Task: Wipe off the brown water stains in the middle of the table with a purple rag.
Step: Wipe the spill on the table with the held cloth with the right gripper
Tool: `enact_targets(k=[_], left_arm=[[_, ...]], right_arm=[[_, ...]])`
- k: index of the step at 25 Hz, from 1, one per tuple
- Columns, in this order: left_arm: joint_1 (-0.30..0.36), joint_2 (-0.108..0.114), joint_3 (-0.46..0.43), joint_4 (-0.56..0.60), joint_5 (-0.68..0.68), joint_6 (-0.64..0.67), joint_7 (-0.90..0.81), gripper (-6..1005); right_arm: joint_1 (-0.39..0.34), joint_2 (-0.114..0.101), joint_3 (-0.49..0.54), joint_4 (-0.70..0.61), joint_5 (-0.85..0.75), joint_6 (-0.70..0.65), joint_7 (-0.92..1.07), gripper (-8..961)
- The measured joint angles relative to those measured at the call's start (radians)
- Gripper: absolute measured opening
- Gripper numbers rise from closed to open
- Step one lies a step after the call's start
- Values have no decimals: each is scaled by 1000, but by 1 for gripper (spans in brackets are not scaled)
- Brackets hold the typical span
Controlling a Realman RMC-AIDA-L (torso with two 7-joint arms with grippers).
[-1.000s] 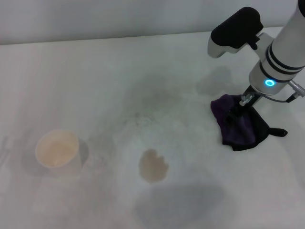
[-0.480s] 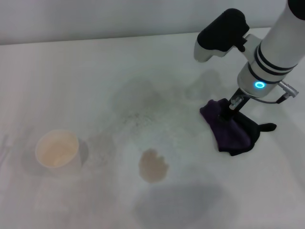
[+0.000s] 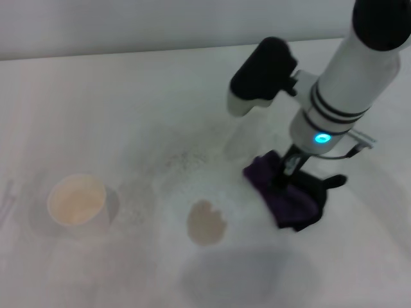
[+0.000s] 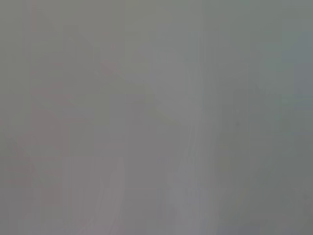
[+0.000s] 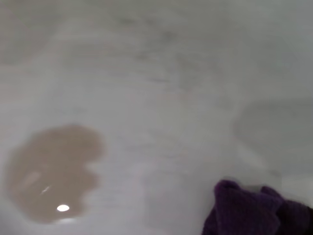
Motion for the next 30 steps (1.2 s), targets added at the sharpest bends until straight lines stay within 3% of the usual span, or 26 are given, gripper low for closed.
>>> enact_targets(k=[8,17,23,30], left_arm=[[-4,-2,0,-2,0,-1,0,892],[-17,-2,4,-15,3,-1,0,893],[-21,-4,5,-27,8,-2,2,893],[-14,-5,6,-30,3,-1,2,893]], right_arm=[[10,0,-219,-139,115,-38,49,95],[130,0,-490,-121,305,-157,43,96],[184,0,-535,-133,326,-190,31,96],[256,0,-478,63,229,-223,37,96]])
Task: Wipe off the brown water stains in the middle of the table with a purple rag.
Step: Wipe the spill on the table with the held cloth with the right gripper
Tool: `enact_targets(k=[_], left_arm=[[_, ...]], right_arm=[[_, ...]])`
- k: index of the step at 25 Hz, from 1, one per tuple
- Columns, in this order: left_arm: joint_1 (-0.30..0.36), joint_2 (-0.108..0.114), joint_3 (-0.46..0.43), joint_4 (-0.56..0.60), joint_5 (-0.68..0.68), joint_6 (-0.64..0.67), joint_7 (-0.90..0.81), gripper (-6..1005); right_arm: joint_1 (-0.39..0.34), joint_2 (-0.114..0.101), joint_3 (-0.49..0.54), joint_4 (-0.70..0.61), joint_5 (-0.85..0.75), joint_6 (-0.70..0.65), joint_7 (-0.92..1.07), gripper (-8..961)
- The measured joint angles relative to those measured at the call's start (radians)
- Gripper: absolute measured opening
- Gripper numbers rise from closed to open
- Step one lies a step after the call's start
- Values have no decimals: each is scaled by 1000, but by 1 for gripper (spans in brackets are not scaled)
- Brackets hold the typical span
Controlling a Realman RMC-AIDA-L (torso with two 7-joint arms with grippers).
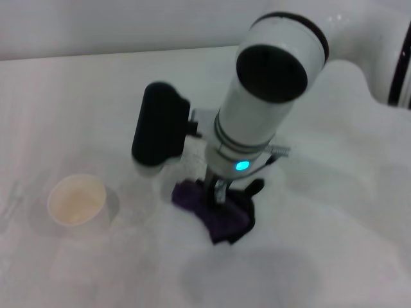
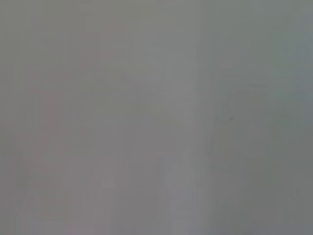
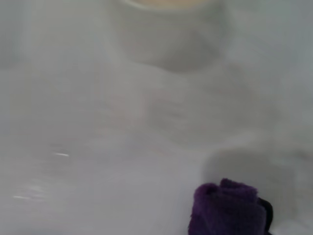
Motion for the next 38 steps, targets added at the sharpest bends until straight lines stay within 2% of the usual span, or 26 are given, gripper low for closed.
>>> enact_targets(k=[3,6,13,18,22,25,31,38], left_arm=[[1,0,-3,-1,-1,-1,0,892],[-3,0,-5,-8,-2,-2,0,892],[-8,1,-6,-11,-3,-2,1,892],[-13,0,-6,-11,-3,-2,1,892],[-9,0,-6,-11,-3,-3,1,893],[-5,2,-6,-14,-4,-11,1,893],[-5,4,-6,-22,-19,-14,1,893],[-5,5,-6,-23,-20,-16,1,893]], right_arm=[[15,0,39,55,-44,-1,4,96],[14,0,52,50,-61,5,4,94],[-41,0,25,-84,72,62,-79,90],[-51,0,-13,-98,162,79,-128,91],[-52,0,3,-94,137,84,-122,91],[-82,-3,99,-115,47,121,-113,91],[-189,-7,339,-220,-212,242,-113,90],[-257,-13,562,-194,-451,300,-123,90]])
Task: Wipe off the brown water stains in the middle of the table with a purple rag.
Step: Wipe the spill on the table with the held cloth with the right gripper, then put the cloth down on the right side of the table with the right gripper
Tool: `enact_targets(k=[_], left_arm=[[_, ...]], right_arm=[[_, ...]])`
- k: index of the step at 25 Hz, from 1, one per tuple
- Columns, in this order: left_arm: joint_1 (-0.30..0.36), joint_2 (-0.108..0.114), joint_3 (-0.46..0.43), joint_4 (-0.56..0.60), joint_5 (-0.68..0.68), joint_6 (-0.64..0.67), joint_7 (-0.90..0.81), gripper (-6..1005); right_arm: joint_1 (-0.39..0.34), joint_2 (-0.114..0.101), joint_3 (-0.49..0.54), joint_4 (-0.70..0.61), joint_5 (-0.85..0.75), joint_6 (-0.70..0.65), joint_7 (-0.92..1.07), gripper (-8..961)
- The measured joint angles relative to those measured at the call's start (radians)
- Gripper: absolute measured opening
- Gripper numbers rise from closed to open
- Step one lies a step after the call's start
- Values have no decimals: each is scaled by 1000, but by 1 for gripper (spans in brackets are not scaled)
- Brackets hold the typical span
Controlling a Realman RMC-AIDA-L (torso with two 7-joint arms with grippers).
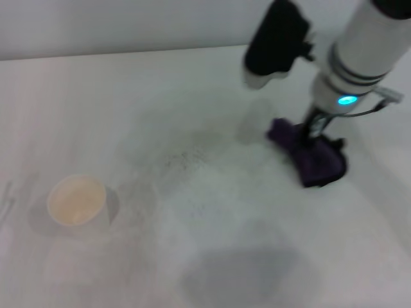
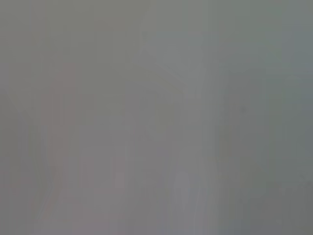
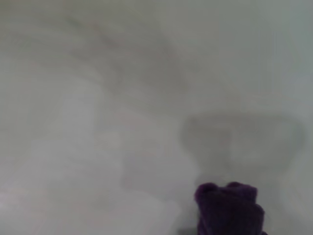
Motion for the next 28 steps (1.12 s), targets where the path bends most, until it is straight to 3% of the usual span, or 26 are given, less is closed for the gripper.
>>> enact_targets(k=[8,17,23,28], left_arm=[[-10,2,0,1,-2,0,0,892],[-9,2,0,7,-2,0,0,892],[-11,3,0,6,-3,0,0,892],[-9,3,0,7,-5,0,0,893]], right_arm=[[-43,-4,181,63,-122,-17,-38,91],[-46,-4,210,145,-118,-99,-45,91],[-45,-1,297,169,-114,-93,-76,90],[-47,-2,332,170,-111,-89,-85,156]])
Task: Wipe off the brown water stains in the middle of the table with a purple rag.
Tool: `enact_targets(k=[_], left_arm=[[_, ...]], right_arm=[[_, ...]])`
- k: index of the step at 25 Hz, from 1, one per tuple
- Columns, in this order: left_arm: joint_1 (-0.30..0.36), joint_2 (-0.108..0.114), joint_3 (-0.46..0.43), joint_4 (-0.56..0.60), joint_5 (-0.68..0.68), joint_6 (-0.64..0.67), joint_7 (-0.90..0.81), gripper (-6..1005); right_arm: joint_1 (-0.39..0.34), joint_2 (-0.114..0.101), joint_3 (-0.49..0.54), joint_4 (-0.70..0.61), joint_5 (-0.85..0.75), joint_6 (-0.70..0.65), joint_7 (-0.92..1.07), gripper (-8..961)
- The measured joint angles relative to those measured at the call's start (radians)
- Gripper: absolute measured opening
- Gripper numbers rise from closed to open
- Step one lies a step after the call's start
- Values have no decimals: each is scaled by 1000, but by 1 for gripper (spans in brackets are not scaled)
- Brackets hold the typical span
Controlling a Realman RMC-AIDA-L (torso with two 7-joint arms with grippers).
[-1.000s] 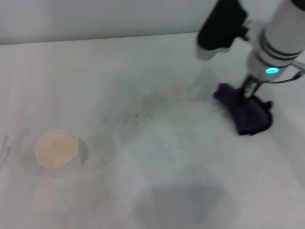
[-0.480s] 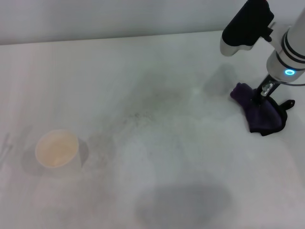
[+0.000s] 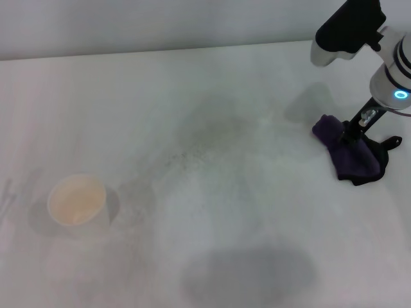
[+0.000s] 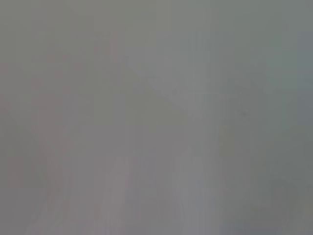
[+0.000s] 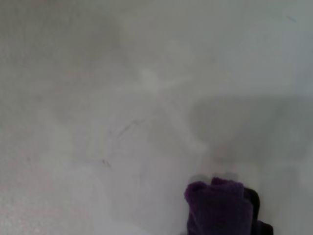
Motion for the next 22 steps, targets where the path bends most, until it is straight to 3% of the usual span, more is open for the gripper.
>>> enact_targets(k=[3,5,9,16,22], left_arm=[[0,0,0,1,-1,0,0,893],[0,0,0,1,-2,0,0,893],[-1,0,0,2,-4,0,0,892],[-18,0,0,3,-5,-2,0,893],[-32,0,0,4,-30,-14,0,892]], right_arm=[[-9,1,17,-21,26,8,-18,196],[-19,-2,49,-48,56,11,-43,276],[-29,-3,240,-79,97,-1,-138,437],[-75,-7,556,-67,256,-126,-360,438],[-217,-9,687,-49,663,-210,-668,438]])
